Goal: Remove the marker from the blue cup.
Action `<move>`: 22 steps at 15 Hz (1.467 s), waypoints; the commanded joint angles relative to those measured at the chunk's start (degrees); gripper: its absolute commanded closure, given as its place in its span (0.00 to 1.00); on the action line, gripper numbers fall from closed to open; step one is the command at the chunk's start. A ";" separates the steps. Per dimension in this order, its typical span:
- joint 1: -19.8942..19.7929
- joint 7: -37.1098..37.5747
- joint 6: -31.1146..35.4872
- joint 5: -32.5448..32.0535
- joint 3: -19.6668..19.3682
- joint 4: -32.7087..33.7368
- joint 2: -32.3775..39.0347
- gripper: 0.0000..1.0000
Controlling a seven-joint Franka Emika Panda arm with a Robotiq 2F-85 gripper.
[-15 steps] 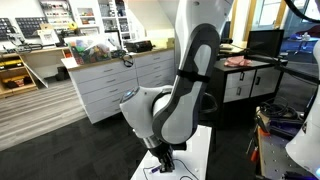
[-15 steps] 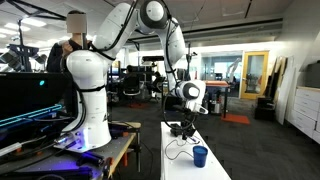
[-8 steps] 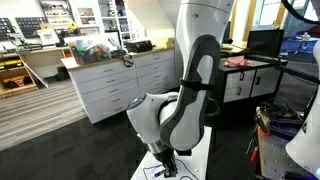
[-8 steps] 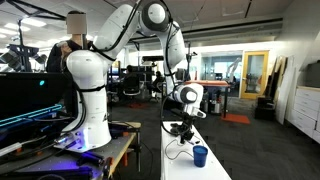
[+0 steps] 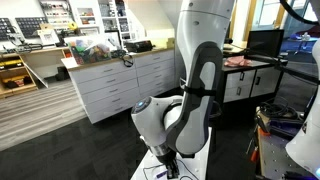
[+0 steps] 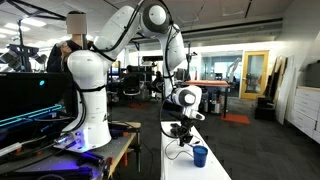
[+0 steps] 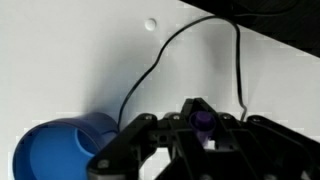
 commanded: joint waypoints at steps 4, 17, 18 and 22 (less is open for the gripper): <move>1.35 0.02 1.97 -0.36 -1.21 -1.75 -0.85 0.53; 0.83 -1.00 0.28 0.53 -0.67 -0.16 -0.02 0.00; 0.82 -1.03 0.28 0.52 -0.67 -0.16 -0.02 0.00; 0.82 -1.06 0.28 0.52 -0.67 -0.16 -0.02 0.00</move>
